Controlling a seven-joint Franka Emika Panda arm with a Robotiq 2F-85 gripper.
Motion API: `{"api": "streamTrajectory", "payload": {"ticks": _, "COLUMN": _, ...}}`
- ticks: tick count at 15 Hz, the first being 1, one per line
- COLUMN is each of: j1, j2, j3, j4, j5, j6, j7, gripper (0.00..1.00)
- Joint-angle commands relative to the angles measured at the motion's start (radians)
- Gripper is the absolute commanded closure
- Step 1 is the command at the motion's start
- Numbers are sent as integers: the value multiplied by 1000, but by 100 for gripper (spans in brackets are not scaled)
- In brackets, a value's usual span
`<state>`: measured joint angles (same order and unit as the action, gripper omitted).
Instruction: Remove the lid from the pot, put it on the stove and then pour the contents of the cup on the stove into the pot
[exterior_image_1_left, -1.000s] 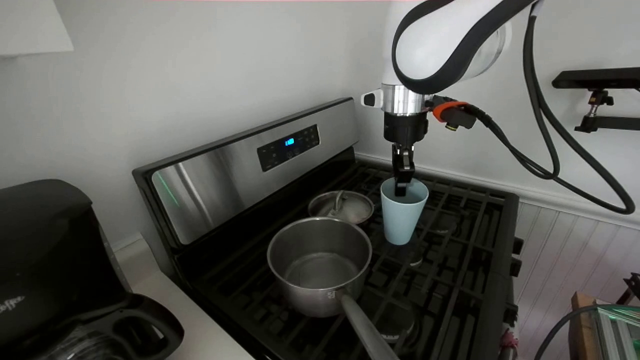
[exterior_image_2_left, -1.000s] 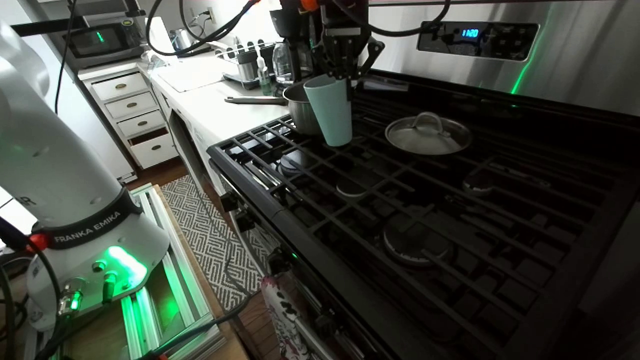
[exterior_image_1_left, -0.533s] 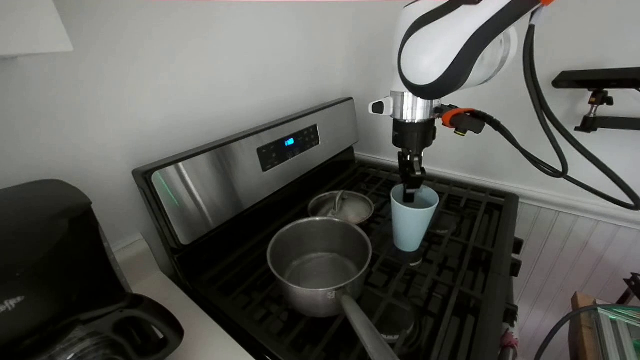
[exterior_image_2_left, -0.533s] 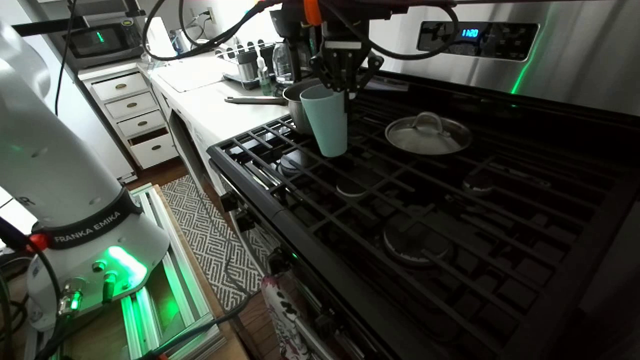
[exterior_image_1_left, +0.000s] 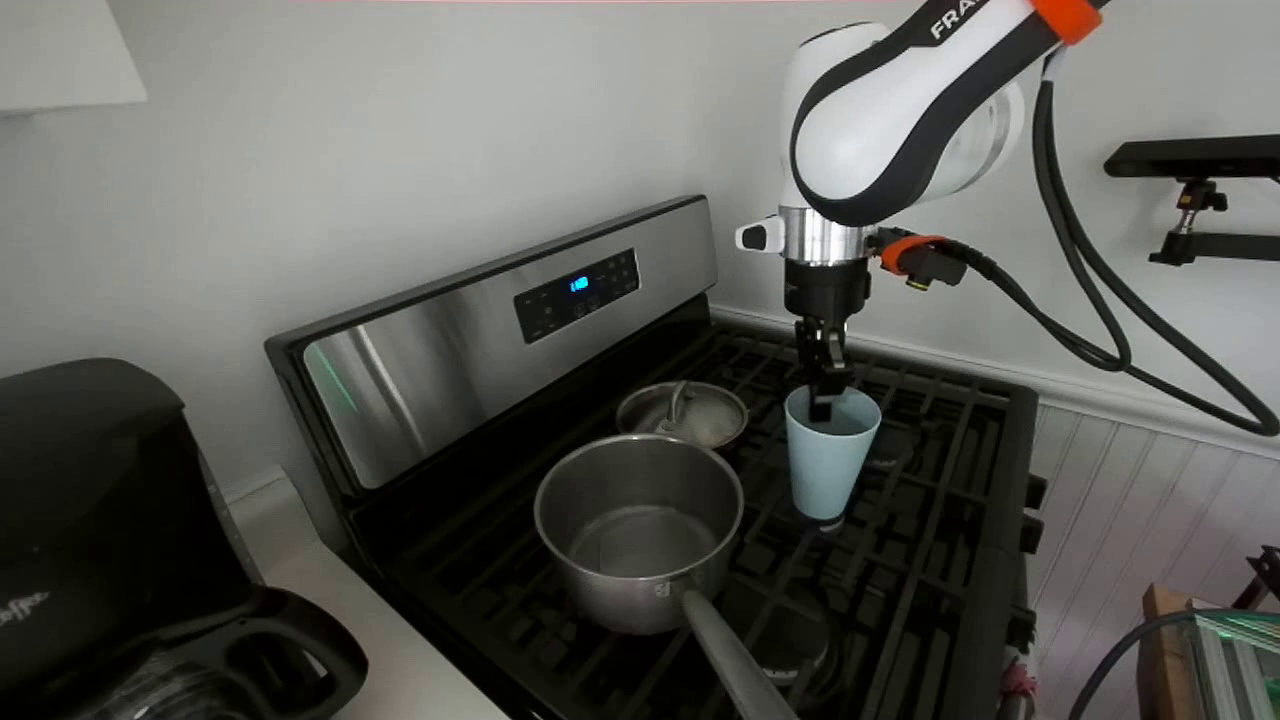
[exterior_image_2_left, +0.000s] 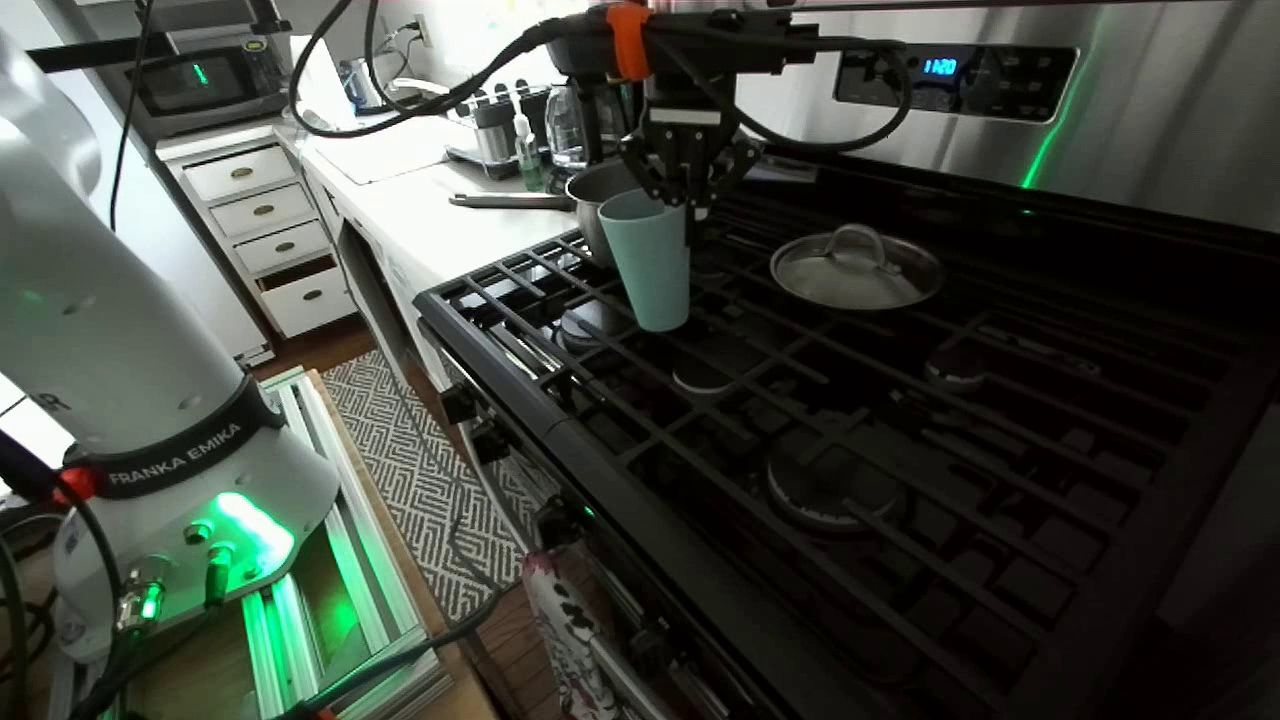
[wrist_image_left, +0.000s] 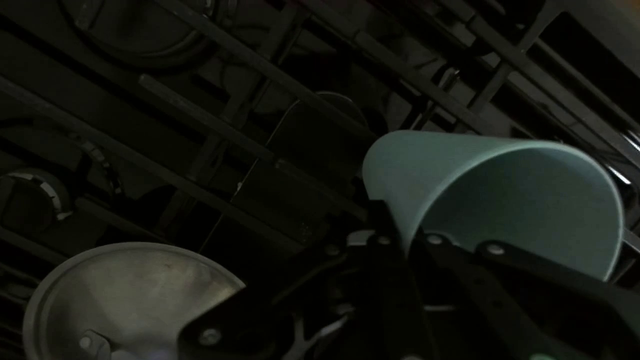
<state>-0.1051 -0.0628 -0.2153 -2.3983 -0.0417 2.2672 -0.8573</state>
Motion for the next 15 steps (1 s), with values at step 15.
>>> {"api": "streamTrajectory", "payload": {"ticks": 15, "j1": -36, "j2": 42, "j3": 13, "j4": -2, "j5": 155, "j6": 72, "j7": -43, "gripper": 99}}
